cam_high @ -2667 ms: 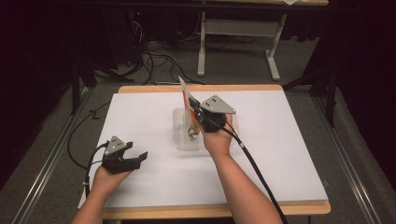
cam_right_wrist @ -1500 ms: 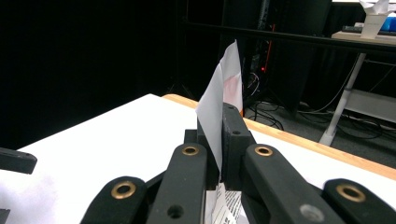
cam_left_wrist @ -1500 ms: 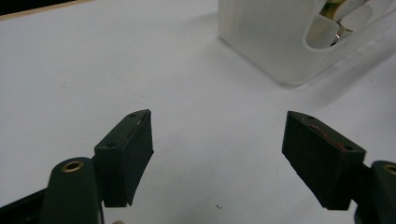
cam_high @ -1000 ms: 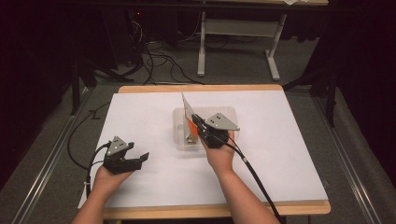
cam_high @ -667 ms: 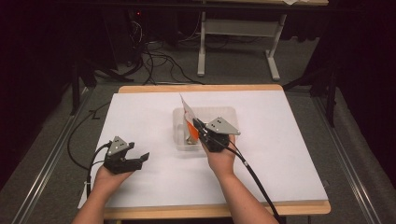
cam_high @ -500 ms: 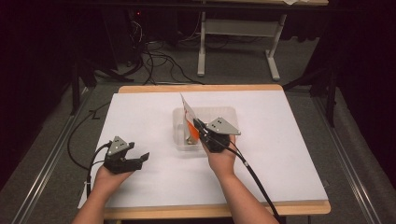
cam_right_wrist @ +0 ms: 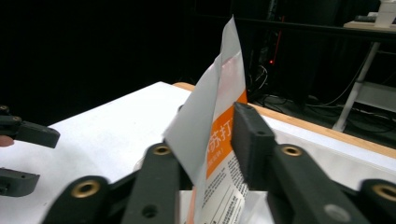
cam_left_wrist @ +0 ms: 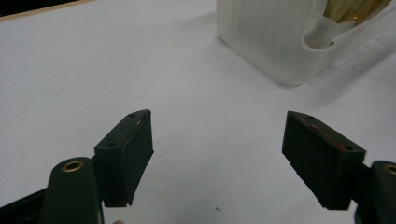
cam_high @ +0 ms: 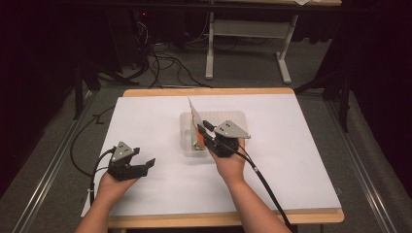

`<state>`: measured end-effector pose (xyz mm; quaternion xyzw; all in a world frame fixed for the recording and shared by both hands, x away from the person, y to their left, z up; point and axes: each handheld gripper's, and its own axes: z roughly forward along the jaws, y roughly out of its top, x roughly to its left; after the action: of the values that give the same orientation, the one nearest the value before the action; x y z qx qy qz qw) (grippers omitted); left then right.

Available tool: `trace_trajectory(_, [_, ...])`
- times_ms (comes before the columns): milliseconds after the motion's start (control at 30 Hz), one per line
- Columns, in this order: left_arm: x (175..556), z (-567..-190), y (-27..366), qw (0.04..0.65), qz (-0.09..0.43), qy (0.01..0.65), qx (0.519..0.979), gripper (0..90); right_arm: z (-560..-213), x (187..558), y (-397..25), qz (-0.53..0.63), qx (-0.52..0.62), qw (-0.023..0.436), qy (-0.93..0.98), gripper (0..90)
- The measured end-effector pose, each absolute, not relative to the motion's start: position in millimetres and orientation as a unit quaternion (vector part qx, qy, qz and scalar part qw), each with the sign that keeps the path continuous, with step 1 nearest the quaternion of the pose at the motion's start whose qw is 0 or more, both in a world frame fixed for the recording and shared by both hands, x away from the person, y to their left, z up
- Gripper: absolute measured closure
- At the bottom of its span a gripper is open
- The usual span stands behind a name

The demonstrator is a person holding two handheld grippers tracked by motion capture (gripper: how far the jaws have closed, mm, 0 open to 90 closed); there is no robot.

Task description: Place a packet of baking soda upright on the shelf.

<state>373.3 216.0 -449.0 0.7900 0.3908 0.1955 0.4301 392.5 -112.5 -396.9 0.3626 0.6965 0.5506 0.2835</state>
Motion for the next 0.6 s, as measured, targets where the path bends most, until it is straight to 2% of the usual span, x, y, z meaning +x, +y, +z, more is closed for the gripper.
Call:
trace_trajectory(33, [373.3, -449.0, 216.1, 0.43, 0.195, 0.391, 0.79, 25.0, -396.1, 392.6, -111.6, 0.55, 0.362, 0.28, 0.698, 63.8])
trace_trajectory(67, [373.3, -449.0, 216.1, 0.43, 0.195, 0.391, 0.79, 25.0, -396.1, 392.6, -111.6, 0.55, 0.362, 0.28, 0.698, 63.8])
trace_trajectory(100, [373.3, -448.9, 216.1, 0.43, 0.195, 0.391, 0.79, 25.0, -395.7, 393.0, -110.5, 0.549, 0.363, 0.275, 0.701, 59.2])
trace_trajectory(233, [373.2, -448.8, 216.1, 0.43, 0.195, 0.39, 0.79, 25.0, -396.6, 394.4, -108.7, 0.544, 0.364, 0.267, 0.707, 52.1])
trace_trajectory(333, [373.3, -448.9, 216.3, 0.43, 0.195, 0.39, 0.79, 25.1, -398.9, 394.9, -107.3, 0.539, 0.362, 0.266, 0.713, 42.9])
trace_trajectory(600, [373.5, -448.5, 217.1, 0.43, 0.195, 0.39, 0.79, 25.0, -403.1, 385.5, -110.6, 0.529, 0.361, 0.26, 0.723, 37.3])
